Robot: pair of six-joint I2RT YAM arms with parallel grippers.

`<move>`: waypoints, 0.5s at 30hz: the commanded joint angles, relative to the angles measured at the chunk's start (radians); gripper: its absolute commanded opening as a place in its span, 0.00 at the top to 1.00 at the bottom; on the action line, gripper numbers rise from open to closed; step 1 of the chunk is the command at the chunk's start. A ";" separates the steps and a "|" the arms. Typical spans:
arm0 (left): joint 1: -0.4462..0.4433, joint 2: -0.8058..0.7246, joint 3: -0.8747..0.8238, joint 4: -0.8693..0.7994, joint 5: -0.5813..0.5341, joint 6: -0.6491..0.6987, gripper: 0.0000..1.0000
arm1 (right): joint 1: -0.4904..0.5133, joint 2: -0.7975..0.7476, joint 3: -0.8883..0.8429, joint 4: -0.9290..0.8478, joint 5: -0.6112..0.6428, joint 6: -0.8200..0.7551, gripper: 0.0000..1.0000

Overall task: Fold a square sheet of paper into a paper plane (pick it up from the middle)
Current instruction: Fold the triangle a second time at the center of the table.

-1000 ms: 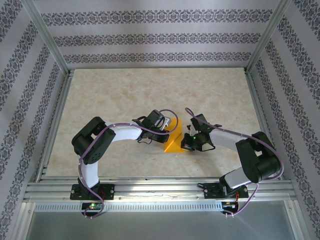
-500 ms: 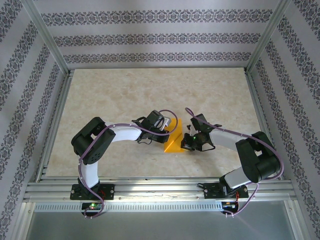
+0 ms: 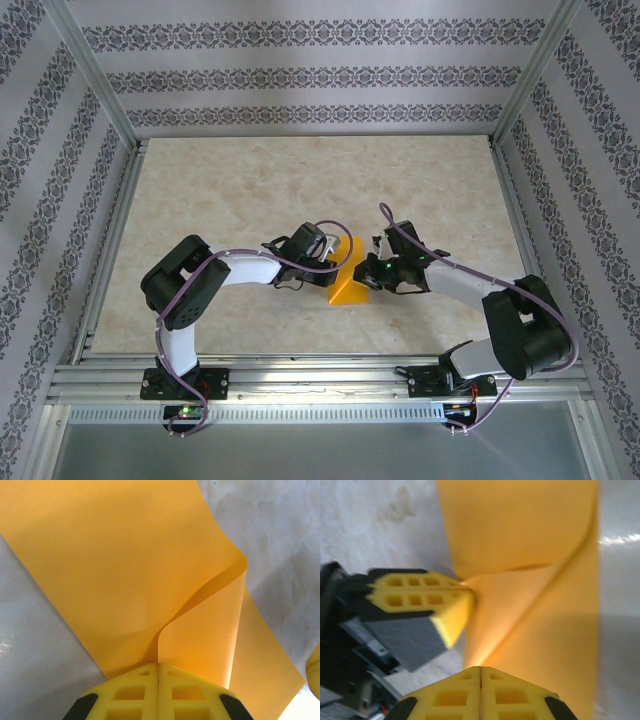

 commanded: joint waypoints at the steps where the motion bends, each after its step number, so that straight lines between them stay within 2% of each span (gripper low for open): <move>1: 0.013 -0.006 -0.031 -0.025 -0.008 -0.025 1.00 | 0.021 0.048 -0.003 0.122 -0.057 0.089 0.96; 6: 0.012 -0.013 -0.039 -0.029 -0.015 -0.026 1.00 | 0.044 0.124 -0.017 0.288 -0.081 0.179 0.99; 15: 0.013 -0.011 -0.040 -0.030 -0.009 -0.025 1.00 | 0.052 0.178 -0.036 0.325 -0.064 0.187 1.00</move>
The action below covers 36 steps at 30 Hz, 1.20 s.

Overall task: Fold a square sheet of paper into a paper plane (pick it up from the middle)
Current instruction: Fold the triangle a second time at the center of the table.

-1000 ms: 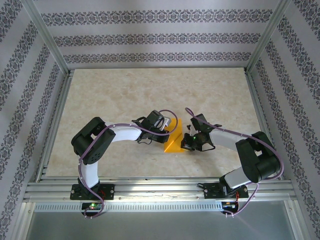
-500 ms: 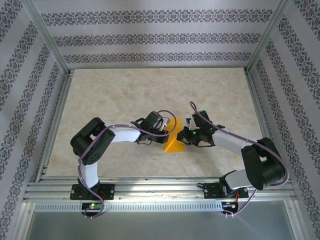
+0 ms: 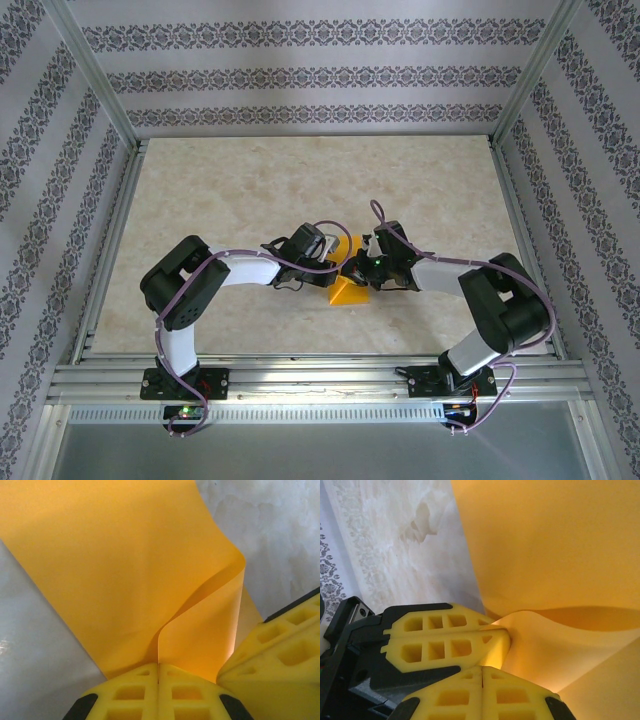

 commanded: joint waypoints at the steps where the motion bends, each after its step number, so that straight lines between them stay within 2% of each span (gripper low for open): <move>1: 0.014 -0.007 -0.028 -0.045 -0.009 -0.013 1.00 | 0.007 0.024 -0.024 0.050 -0.015 0.020 1.00; 18: 0.014 0.000 -0.013 -0.072 -0.010 -0.001 1.00 | -0.028 0.064 -0.107 0.111 0.006 0.021 1.00; 28: 0.014 -0.003 -0.006 -0.082 -0.011 0.002 1.00 | -0.069 -0.061 -0.058 0.020 0.010 -0.005 1.00; 32: 0.015 -0.005 -0.008 -0.082 -0.011 0.001 1.00 | -0.098 -0.023 -0.044 0.038 -0.015 -0.010 1.00; 36: 0.014 -0.004 -0.007 -0.083 -0.010 0.003 1.00 | -0.104 0.016 -0.050 0.035 0.013 -0.016 1.00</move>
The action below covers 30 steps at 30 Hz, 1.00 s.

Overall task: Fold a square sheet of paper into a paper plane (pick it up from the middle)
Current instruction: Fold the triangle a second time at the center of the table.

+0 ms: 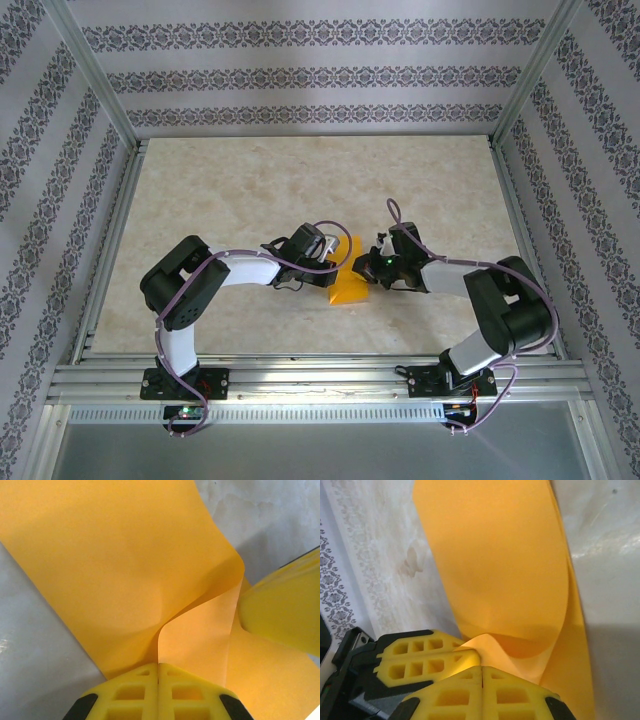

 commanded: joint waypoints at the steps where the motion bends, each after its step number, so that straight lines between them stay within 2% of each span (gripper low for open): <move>1: 0.014 -0.003 -0.006 -0.082 -0.011 0.003 1.00 | -0.007 0.041 0.004 -0.026 0.026 -0.034 1.00; 7: 0.014 -0.003 -0.002 -0.086 -0.012 0.007 1.00 | -0.012 0.051 -0.040 -0.060 0.087 -0.029 1.00; 15: 0.014 -0.006 0.001 -0.098 -0.013 0.013 1.00 | -0.013 -0.090 0.036 -0.114 0.030 -0.048 0.99; 22: 0.014 -0.004 0.000 -0.095 -0.005 0.010 1.00 | -0.007 0.008 0.088 -0.110 0.008 -0.056 0.99; 27: 0.014 -0.002 0.001 -0.097 -0.001 0.009 1.00 | -0.015 0.058 0.075 -0.147 0.101 -0.076 0.99; 30: 0.014 -0.002 -0.001 -0.096 0.000 0.010 1.00 | -0.036 0.093 0.030 -0.108 0.120 -0.055 1.00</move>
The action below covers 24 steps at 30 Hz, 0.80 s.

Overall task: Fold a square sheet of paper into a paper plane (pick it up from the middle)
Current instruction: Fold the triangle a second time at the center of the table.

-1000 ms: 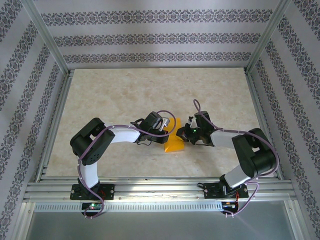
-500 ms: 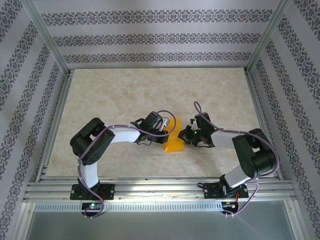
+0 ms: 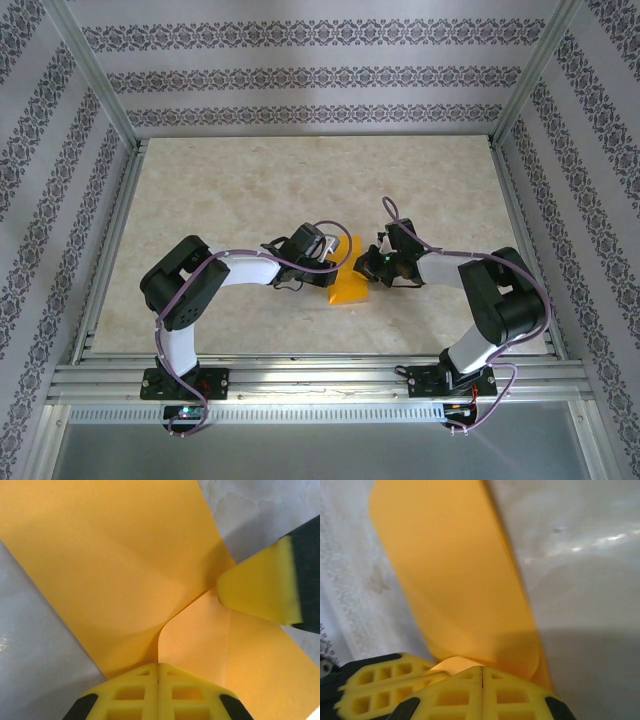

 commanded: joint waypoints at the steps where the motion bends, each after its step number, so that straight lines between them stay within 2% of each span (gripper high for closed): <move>1: 0.014 0.000 -0.005 -0.086 -0.005 0.010 1.00 | -0.029 0.039 -0.046 0.012 0.048 -0.003 1.00; 8: 0.014 -0.009 -0.008 -0.090 -0.015 0.015 1.00 | -0.064 -0.042 -0.053 -0.039 0.051 -0.015 0.99; 14: 0.014 -0.005 -0.005 -0.091 -0.011 0.018 1.00 | -0.104 -0.042 -0.024 -0.076 0.044 -0.044 0.99; 20: 0.014 -0.009 -0.007 -0.097 -0.010 0.017 1.00 | -0.055 -0.168 -0.015 -0.058 0.053 -0.045 0.99; 24: 0.014 -0.006 -0.007 -0.100 -0.008 0.020 1.00 | -0.018 -0.126 0.010 -0.022 -0.008 -0.030 0.98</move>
